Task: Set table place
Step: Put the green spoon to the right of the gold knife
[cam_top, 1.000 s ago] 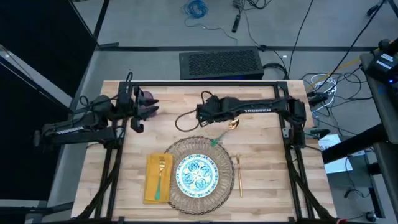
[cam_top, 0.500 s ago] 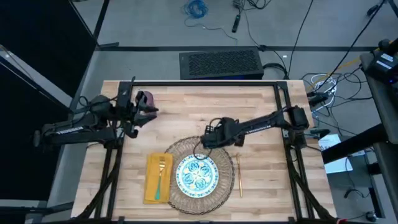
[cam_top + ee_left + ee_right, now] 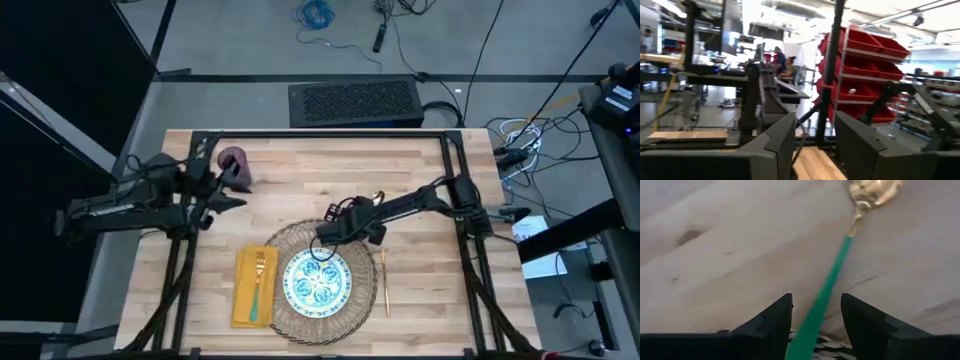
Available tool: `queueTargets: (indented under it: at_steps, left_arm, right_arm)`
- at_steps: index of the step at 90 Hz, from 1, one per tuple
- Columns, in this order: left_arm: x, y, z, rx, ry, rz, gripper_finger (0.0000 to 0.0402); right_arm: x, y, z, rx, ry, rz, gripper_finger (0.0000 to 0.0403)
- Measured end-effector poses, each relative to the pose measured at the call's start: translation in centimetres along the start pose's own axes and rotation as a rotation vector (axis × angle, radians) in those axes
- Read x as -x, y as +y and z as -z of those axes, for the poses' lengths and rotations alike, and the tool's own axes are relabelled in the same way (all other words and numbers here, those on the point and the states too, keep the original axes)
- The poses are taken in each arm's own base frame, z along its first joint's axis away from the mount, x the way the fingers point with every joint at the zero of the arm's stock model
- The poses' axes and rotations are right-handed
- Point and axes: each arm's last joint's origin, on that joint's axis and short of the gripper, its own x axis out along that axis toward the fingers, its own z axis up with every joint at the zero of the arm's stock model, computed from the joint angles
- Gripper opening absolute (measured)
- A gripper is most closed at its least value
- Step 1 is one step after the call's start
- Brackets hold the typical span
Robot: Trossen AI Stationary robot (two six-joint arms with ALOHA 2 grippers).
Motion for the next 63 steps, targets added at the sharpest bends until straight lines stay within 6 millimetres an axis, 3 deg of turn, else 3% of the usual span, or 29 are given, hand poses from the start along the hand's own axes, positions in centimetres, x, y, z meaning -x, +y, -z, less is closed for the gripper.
queueTargets:
  at_steps: [23,63]
  left_arm:
    - [0.3,-0.4,-0.2,-0.004,-0.004,0.034,0.0121]
    - [0.4,-0.5,-0.3,-0.006,-0.006,0.04,0.0121]
  right_arm:
    - [0.0,-0.3,-0.4,-0.038,-0.03,0.039,0.0155]
    - [-2.8,-0.2,-1.7,-0.117,-0.001,0.04,0.0155]
